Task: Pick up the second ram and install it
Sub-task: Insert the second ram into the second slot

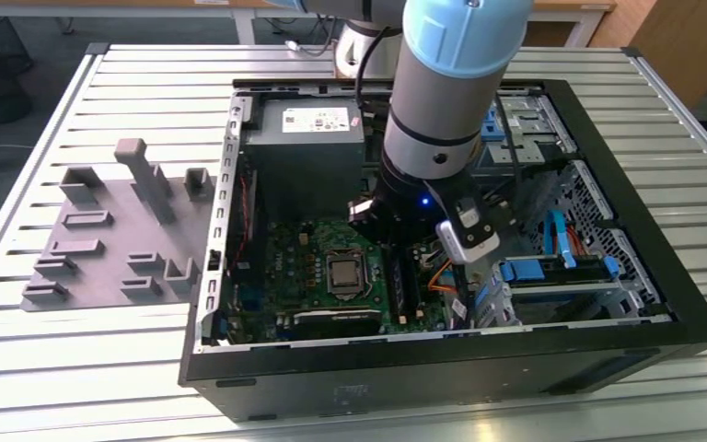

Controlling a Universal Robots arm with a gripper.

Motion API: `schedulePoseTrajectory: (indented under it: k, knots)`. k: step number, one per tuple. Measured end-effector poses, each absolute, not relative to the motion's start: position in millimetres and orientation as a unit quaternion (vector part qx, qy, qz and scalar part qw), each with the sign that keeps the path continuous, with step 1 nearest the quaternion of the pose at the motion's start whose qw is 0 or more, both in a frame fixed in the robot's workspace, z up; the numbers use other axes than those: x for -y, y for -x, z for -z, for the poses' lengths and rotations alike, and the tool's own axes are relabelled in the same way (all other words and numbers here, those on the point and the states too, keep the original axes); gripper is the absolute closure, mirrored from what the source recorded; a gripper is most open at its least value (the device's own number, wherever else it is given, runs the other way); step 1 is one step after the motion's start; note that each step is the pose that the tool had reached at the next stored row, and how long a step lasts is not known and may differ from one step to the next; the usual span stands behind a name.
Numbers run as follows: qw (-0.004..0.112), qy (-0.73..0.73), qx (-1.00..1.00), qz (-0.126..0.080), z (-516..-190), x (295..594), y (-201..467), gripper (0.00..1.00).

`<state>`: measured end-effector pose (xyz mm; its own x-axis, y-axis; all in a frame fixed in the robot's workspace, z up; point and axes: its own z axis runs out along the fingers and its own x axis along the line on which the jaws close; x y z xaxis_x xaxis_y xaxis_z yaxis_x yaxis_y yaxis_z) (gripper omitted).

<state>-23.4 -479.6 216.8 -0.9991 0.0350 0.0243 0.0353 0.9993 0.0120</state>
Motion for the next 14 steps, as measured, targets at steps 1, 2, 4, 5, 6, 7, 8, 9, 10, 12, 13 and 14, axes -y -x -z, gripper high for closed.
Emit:
schedulePoseTrajectory:
  k: [1,2,4,5,6,7,8,9,10,12,13,14]
  knots:
    - [0.012,0.018,1.000,0.006,-216.6,479.6,23.4,0.86]
    - [0.012,0.018,1.000,0.006,-216.3,479.6,23.4,0.86]
    - [0.012,0.018,1.000,0.006,-215.8,479.6,23.4,0.86]
    - [0.012,0.018,1.000,0.006,-215.4,479.6,23.4,0.86]
    - [0.012,0.018,1.000,0.006,-215.2,479.6,23.4,0.86]
    - [0.012,0.018,1.000,0.007,-214.9,479.6,23.4,0.86]
    - [0.012,0.018,1.000,0.007,-214.7,479.6,23.4,0.86]
    - [0.012,0.018,1.000,0.007,-214.4,479.6,23.4,0.86]
    - [0.012,0.018,1.000,0.007,-214.3,479.6,23.4,0.86]
    - [0.012,0.018,1.000,0.007,-214.0,479.6,23.4,0.86]
    - [0.012,0.018,1.000,0.007,-214.0,479.6,23.4,0.86]
    - [0.012,0.018,1.000,0.007,-214.0,479.6,23.4,0.86]
